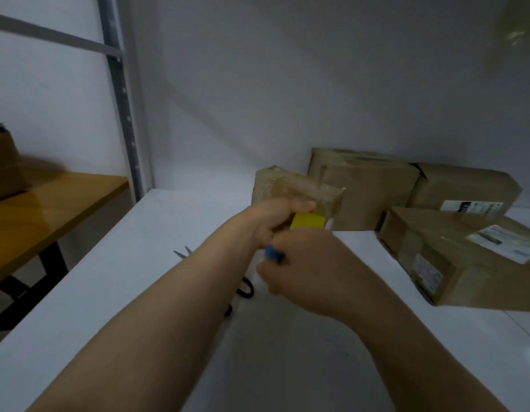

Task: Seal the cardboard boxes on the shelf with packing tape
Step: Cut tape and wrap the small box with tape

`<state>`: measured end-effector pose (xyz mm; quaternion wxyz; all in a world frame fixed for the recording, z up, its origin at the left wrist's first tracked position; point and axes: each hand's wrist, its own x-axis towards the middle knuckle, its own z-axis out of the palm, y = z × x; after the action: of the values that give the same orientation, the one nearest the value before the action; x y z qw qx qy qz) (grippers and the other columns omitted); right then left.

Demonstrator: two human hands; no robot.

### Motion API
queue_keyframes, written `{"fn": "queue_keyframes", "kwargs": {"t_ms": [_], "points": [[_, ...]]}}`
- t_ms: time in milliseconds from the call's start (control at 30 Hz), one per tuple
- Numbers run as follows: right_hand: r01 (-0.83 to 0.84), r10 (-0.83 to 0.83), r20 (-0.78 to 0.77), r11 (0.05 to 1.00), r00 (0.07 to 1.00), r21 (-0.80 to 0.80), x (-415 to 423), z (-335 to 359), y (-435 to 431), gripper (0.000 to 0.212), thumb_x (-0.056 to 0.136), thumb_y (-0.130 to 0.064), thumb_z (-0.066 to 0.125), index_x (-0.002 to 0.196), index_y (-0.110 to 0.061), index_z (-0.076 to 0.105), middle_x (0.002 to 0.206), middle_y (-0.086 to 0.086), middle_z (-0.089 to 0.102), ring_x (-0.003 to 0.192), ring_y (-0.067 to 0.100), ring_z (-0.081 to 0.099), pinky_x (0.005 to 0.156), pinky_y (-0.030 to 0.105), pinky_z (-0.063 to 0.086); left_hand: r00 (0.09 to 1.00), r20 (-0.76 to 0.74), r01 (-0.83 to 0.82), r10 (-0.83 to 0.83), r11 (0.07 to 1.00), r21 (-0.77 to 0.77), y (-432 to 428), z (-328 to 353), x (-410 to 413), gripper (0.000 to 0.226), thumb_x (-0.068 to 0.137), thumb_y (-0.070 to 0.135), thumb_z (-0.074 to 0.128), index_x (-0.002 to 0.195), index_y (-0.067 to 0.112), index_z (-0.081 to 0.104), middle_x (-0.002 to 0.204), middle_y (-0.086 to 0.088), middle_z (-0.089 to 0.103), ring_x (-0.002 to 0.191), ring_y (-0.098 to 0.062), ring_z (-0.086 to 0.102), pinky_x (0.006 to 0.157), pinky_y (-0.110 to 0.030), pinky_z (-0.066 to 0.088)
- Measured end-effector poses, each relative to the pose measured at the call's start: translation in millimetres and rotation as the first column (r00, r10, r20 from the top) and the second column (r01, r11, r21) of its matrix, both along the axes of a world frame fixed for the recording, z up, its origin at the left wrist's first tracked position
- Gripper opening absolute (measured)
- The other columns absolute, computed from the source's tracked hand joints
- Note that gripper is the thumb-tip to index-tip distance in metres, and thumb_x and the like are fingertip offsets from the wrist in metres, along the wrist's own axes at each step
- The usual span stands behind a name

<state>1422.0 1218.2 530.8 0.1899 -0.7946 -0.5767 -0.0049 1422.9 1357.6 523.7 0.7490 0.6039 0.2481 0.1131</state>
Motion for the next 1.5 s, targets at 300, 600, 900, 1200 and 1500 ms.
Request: {"fn": "queue_keyframes", "kwargs": {"t_ms": [300, 600, 900, 1200, 1500], "points": [[-0.082, 0.094, 0.062, 0.982, 0.994, -0.170, -31, -60, 49, 0.031, 0.096, -0.034, 0.063, 0.117, -0.012, 0.056, 0.112, 0.012, 0.053, 0.101, 0.031, 0.055, 0.069, 0.034, 0.039, 0.985, -0.142, 0.124, -0.102, 0.980, 0.156, 11, 12, 14, 0.010, 0.099, 0.019, 0.064, 0.106, 0.012, 0.065, 0.090, -0.003, 0.074, 0.074, -0.012, 0.072, 0.067, -0.028, 0.062], [-0.116, 0.115, -0.029, 0.877, 0.993, -0.466, 29, 16, -32, 0.022, 0.087, -0.027, 0.071, 0.103, -0.035, 0.058, 0.095, -0.013, 0.059, 0.086, 0.009, 0.058, 0.070, 0.027, 0.050, 0.965, -0.213, 0.194, -0.154, 0.964, 0.181, 14, 10, 2, 0.042, 0.099, 0.041, 0.059, 0.127, 0.009, 0.063, 0.122, -0.012, 0.071, 0.095, -0.021, 0.070, 0.088, -0.036, 0.058], [0.109, 0.036, -0.529, 0.965, 0.848, 0.240, 108, 43, -46, 0.033, 0.089, 0.009, 0.065, 0.102, -0.021, 0.063, 0.081, 0.006, 0.064, 0.076, 0.016, 0.061, 0.066, 0.021, 0.054, 0.991, -0.034, 0.126, -0.128, 0.991, -0.055, 8, 2, 6, 0.026, 0.100, 0.017, 0.057, 0.121, 0.003, 0.063, 0.112, -0.017, 0.070, 0.092, -0.025, 0.069, 0.090, -0.040, 0.056], [0.254, -0.195, -0.208, 0.914, 0.959, 0.317, 130, 9, 37, 0.044, 0.090, -0.009, 0.069, 0.131, -0.017, 0.055, 0.120, -0.008, 0.059, 0.108, 0.010, 0.055, 0.085, 0.021, 0.039, 0.991, -0.060, 0.123, -0.121, 0.992, 0.030, -5, 8, 22, 0.012, 0.096, 0.003, 0.055, 0.106, 0.003, 0.063, 0.075, -0.017, 0.064, 0.054, -0.027, 0.065, 0.050, -0.033, 0.058], [0.295, -0.203, -0.279, 0.892, 0.939, 0.341, 136, 3, 42, 0.041, 0.085, -0.002, 0.069, 0.122, -0.018, 0.057, 0.114, -0.002, 0.066, 0.103, 0.015, 0.063, 0.092, 0.032, 0.053, 0.953, -0.297, 0.134, -0.067, 0.968, 0.210, 2, 14, 14, 0.024, 0.093, 0.017, 0.068, 0.113, 0.004, 0.064, 0.071, -0.016, 0.071, 0.049, -0.021, 0.065, 0.047, -0.028, 0.055]]}}
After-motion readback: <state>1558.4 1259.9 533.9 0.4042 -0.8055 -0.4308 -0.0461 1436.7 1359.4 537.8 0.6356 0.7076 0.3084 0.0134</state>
